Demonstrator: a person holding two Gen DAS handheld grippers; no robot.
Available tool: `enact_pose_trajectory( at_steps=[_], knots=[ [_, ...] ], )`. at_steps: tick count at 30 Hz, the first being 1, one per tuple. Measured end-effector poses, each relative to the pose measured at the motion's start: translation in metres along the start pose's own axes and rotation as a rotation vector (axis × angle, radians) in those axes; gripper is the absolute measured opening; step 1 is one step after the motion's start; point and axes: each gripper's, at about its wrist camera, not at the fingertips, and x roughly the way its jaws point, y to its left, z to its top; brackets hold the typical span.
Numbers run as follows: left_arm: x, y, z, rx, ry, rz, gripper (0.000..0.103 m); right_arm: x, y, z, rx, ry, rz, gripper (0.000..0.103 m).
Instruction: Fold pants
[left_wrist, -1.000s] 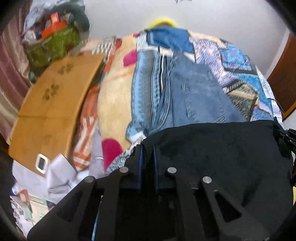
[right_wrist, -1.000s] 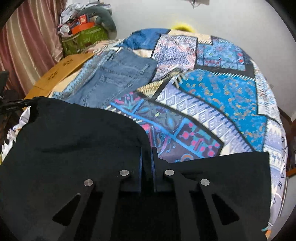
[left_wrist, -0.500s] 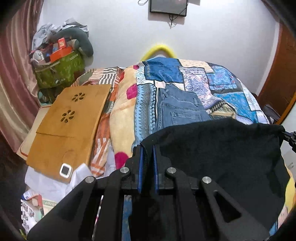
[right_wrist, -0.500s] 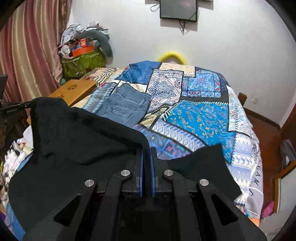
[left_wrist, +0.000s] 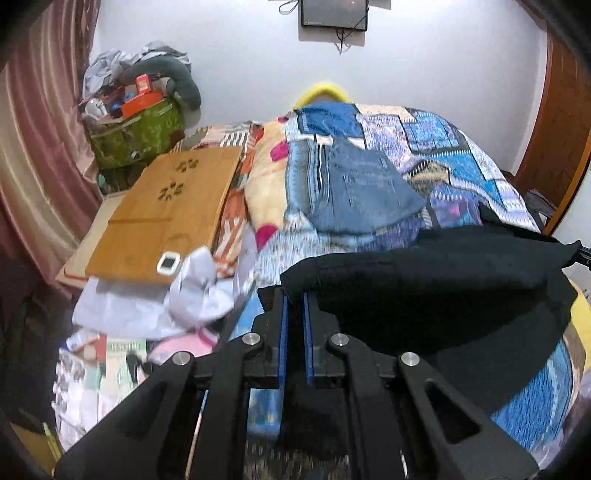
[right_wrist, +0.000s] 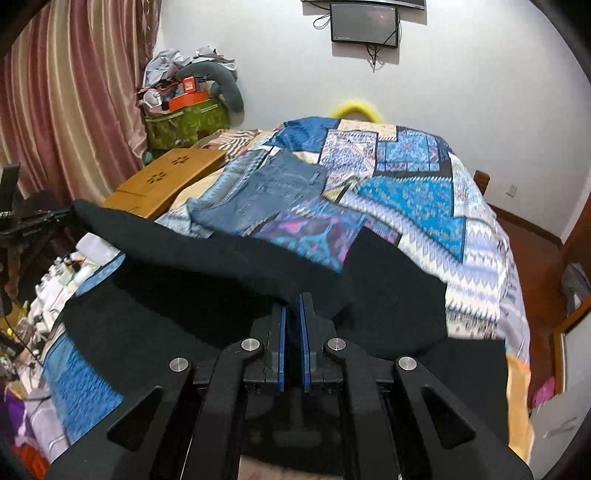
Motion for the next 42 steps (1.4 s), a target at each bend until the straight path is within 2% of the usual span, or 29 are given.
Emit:
enact_pose_trajectory(
  at_steps=[8,10,14,18,22,23,25,26,27,28,31,33,36,42],
  knots=[
    [0.007,0.004,-0.070,-0.046,0.123,-0.014,0.004,0.001,0.015,-0.046,0.025,0.064,0.017,0.006],
    [0.012,0.004,-0.082,-0.060,0.149,-0.011,0.000,0.004,0.015,-0.055,0.042,0.080,0.022,0.006],
    [0.021,0.010,-0.102,-0.110,0.205,-0.033,0.000,0.008,0.015,-0.067,0.065,0.099,0.033,0.006],
    [0.014,0.010,-0.102,-0.094,0.195,-0.024,0.000,0.005,0.017,-0.068,0.053,0.111,0.039,0.010],
    [0.000,0.005,-0.083,-0.048,0.151,-0.005,0.004,-0.004,0.018,-0.063,0.023,0.146,0.031,0.011],
    [-0.004,0.002,-0.075,-0.039,0.139,-0.005,0.009,-0.008,0.017,-0.061,0.018,0.143,0.031,0.012],
    [-0.007,-0.003,-0.060,-0.029,0.120,-0.002,0.031,-0.014,0.013,-0.055,0.012,0.136,0.029,0.016],
    [-0.008,-0.006,-0.053,-0.024,0.106,0.002,0.052,-0.018,0.010,-0.051,0.014,0.127,0.027,0.019],
    [-0.009,-0.008,-0.047,-0.020,0.090,0.006,0.067,-0.021,0.007,-0.047,0.019,0.115,0.022,0.023],
    [-0.010,-0.012,-0.040,-0.014,0.071,0.006,0.070,-0.023,0.005,-0.043,0.023,0.107,0.017,0.026],
    [-0.009,-0.028,-0.016,0.030,0.033,-0.010,0.073,-0.027,-0.006,-0.028,0.045,0.064,-0.018,0.045],
    [-0.006,-0.040,-0.002,0.061,0.010,-0.014,0.083,-0.027,-0.018,-0.016,0.076,0.035,-0.038,0.059],
    [0.000,-0.057,0.017,0.094,-0.017,-0.024,0.093,-0.018,-0.033,0.000,0.106,0.011,-0.063,0.072],
    [0.026,-0.089,0.051,0.129,-0.023,-0.082,0.097,0.029,-0.063,0.029,0.154,0.054,-0.047,0.073]
  ],
)
